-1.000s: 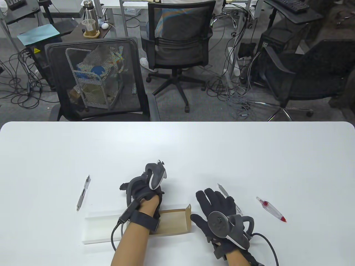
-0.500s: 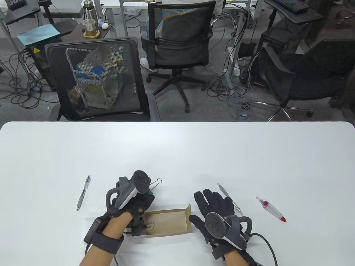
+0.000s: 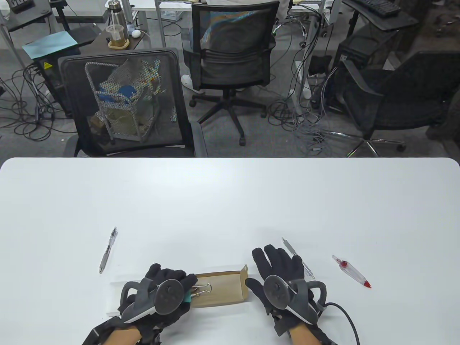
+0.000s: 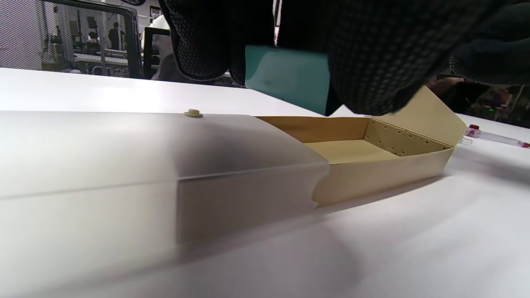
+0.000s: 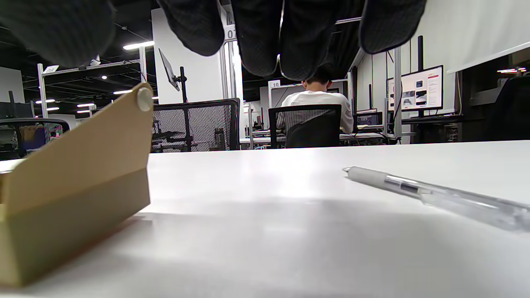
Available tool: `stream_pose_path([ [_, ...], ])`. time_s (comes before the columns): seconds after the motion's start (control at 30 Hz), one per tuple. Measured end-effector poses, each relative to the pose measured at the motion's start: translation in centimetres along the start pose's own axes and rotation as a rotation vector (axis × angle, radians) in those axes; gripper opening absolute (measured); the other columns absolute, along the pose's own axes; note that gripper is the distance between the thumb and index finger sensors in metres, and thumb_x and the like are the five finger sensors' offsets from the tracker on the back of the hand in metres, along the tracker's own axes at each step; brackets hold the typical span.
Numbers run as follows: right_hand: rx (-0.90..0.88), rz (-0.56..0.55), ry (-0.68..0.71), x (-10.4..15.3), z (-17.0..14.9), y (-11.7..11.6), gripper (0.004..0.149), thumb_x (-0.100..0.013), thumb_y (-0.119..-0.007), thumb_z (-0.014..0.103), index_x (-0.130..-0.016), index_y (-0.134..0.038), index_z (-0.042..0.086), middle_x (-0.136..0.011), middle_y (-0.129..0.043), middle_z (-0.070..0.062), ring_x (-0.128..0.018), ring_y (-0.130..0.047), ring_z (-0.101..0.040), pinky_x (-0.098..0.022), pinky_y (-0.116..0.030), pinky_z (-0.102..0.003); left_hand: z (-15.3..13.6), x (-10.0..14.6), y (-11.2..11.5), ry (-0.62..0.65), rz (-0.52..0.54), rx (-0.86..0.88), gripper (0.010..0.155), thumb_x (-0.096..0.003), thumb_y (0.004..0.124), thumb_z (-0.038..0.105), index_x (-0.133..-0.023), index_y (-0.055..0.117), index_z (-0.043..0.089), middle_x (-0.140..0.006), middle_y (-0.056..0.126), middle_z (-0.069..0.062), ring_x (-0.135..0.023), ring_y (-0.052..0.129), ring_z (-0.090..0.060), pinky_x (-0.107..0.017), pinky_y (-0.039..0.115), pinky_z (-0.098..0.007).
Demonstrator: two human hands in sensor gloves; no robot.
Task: Pack snap-button pull-out pencil case
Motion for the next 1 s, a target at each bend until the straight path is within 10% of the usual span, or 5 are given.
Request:
stream_pose_path([
  [0.23,-0.139,-0.039,0.076,0.0,3.8,1.7,0.071,-0.04,-0.073,0.067,-0.104,-0.055,0.043,-0.113,-0.067,0.011,-0.105,-0.068,-0.02,-0.077,-0.053,-0.061,-0.3,0.2,-0.1,-0.016,-0.003,-0.007,0.075,-0.0313,0.092,0.051,-0.102,0.07,0.037,-0.108,0.073,0.004,-0.102,0.079,-0.028,-0.083,0.043,-0.064],
  [0.6,0.118,0.004,0.257,-0.6,13.7,-0.7,0.061,-0.032,-0.082,0.063,-0.091,-0.074,0.048,-0.094,-0.091,0.021,-0.088,-0.09,-0.006,-0.077,-0.069,-0.046,-0.6,0.9,-0.5,-0.014,0.018,-0.006,0.076,-0.03,0.094,0.05,-0.101,0.071,0.036,-0.107,0.075,0.005,-0.102,0.081,-0.027,-0.083,0.044,-0.064],
  [1.0,0.085,-0.034,0.307,-0.2,14.5,-1.4,0.05,-0.034,-0.083,0.054,-0.083,-0.084,0.04,-0.072,-0.103,0.018,-0.066,-0.098,-0.006,-0.068,-0.078,-0.04,-1.1,1.0,-0.8,-0.008,0.029,0.02,0.077,-0.0294,0.094,0.051,-0.101,0.071,0.037,-0.107,0.075,0.005,-0.103,0.081,-0.025,-0.083,0.046,-0.063],
])
Point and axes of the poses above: the tracker on the back of each hand, its own z axis roughly to the thumb side, its own x axis roughly from the fingertips to the wrist, y = z × x, the point moved 3 cm from there along -x, roughly from the wrist to the fingertips
